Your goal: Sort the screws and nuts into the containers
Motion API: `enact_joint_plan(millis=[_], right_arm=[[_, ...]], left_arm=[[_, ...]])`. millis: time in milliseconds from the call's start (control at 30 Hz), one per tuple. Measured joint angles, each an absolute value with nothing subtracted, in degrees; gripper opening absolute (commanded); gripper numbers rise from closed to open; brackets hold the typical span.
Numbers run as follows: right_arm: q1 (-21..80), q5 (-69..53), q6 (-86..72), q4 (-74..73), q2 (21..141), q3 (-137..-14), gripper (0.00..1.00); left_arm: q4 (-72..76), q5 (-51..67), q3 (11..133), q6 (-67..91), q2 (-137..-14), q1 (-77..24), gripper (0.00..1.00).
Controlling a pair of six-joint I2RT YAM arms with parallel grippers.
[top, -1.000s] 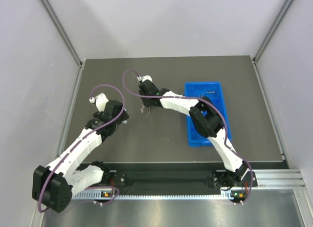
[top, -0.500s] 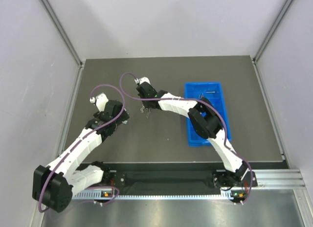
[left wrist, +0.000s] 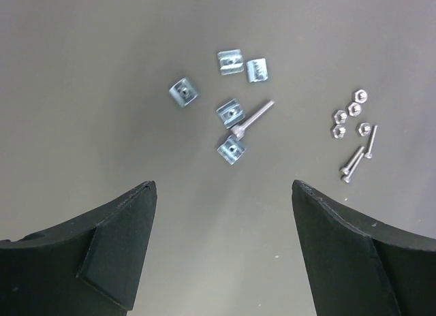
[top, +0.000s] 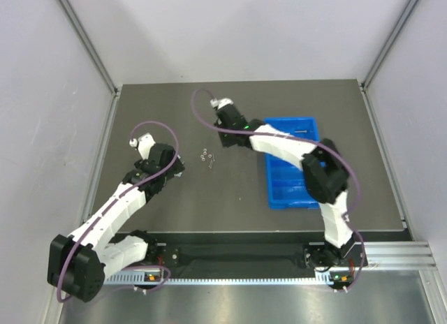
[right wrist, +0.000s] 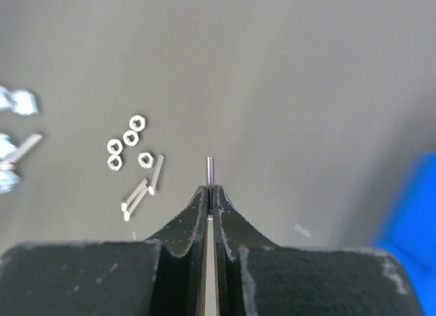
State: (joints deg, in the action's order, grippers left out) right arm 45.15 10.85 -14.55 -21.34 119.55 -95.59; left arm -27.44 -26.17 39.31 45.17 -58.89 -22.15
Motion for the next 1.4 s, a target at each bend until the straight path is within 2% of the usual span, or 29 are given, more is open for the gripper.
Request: enact_joint_plan(millis=[233,367,600,867,1000,1133,1233,1400], right_arm=[[34.74,10.76,-16.75,-19.59,92.16,-81.12,0.0],[26.92,12.36,-18.55,-19.35,82.48,-71.24,0.0],[20.69,13.28,-20.62,-21.32,81.28,-56.95,0.0],[19.57,13.32,-21.21,-19.9,84.6,-55.88,0.0],[19.33,13.39,-21.32,-19.29,85.8,-56.16,0.19],[19.25,13.37,-21.52,-19.57,86.46,-56.58,0.5],[19.22,12.93,-21.54,-19.88,86.04,-56.8,0.6],[19.22,12.12,-21.5,-20.97,81.71,-56.71,0.66]], left_arm=[[-23.11,-23.62,41.56,38.96,-65.43,-22.09,0.86],[-21.47,-21.28,45.23,36.36,-70.48,-22.06,0.86],[-19.4,-19.73,46.54,34.79,-72.62,-22.04,0.86],[-19.27,-19.79,48.77,33.8,-75.33,-21.74,0.86],[-19.2,-19.73,48.88,33.19,-76.6,-21.52,0.85],[-19.18,-19.09,49.15,32.25,-78.39,-21.17,0.81],[-19.09,-18.68,50.19,30.98,-80.4,-21.08,0.78],[-18.68,-18.22,51.96,29.12,-83.68,-20.93,0.66]])
